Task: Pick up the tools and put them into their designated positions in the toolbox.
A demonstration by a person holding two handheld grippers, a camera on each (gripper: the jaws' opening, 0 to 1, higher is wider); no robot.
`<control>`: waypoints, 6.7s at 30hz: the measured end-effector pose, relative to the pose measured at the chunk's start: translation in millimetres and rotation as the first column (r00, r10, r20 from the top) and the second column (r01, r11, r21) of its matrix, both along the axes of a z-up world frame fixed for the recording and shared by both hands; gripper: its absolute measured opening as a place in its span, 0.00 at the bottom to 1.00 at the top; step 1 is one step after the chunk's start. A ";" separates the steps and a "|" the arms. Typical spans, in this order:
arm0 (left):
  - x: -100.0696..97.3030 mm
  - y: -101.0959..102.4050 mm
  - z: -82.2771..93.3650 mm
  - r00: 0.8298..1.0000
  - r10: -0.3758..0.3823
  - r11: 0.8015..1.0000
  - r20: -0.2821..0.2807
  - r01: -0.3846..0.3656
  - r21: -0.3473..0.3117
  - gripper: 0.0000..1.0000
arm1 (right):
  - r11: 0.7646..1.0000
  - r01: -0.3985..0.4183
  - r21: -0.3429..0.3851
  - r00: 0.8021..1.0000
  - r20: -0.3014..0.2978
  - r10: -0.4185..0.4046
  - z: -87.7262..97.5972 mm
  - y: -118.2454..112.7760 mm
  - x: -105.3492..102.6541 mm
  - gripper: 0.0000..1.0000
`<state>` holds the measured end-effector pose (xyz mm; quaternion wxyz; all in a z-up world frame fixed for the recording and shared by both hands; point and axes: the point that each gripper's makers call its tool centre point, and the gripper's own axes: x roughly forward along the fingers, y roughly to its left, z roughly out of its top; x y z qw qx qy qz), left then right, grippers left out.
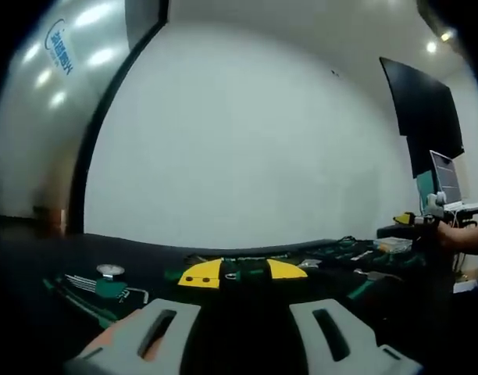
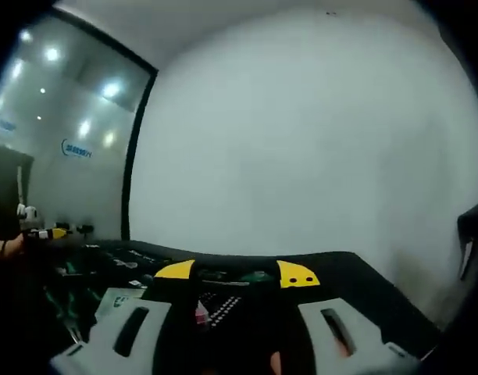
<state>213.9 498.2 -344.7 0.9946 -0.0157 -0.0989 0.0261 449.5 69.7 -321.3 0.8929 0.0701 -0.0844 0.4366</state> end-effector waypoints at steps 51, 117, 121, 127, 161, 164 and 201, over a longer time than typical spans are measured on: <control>109.5 -223.3 19.8 0.935 -0.196 0.936 -0.294 0.268 0.229 0.34 | 0.983 0.034 -0.178 0.997 -0.063 -0.046 -37.6 6.1 23.6 0.30; 106.4 -436.3 -51.9 0.427 -0.572 0.144 -0.700 0.893 0.427 0.06 | 0.603 0.056 -0.796 0.998 0.046 -0.032 -66.4 -64.9 -74.8 0.12; 105.3 -443.9 -55.6 0.398 -0.555 0.137 -0.731 0.910 0.392 0.00 | 0.611 0.051 -0.790 0.998 0.053 -0.014 -69.1 -61.8 -73.9 0.12; 107.0 -443.2 -55.5 0.388 -0.562 0.150 -0.730 0.916 0.371 0.00 | 0.822 -0.096 -0.561 0.995 -0.058 0.076 -39.8 -21.6 -98.7 0.11; 196.5 -437.9 -25.3 0.387 -0.645 0.513 -0.660 0.858 0.001 0.27 | 0.840 -0.233 -0.489 0.849 -0.524 -0.070 -75.9 -45.5 -122.5 0.33; 206.4 -436.0 -35.5 0.410 -0.596 0.505 -0.690 0.860 0.076 0.29 | 0.779 -0.229 -0.584 0.858 -0.499 -0.123 -82.4 -39.6 -124.2 0.38; 185.5 -422.2 -41.5 0.383 -0.688 0.488 -0.617 0.873 -0.003 0.08 | 0.803 -0.161 -0.574 0.913 -0.395 -0.100 -75.6 -47.7 -110.3 0.37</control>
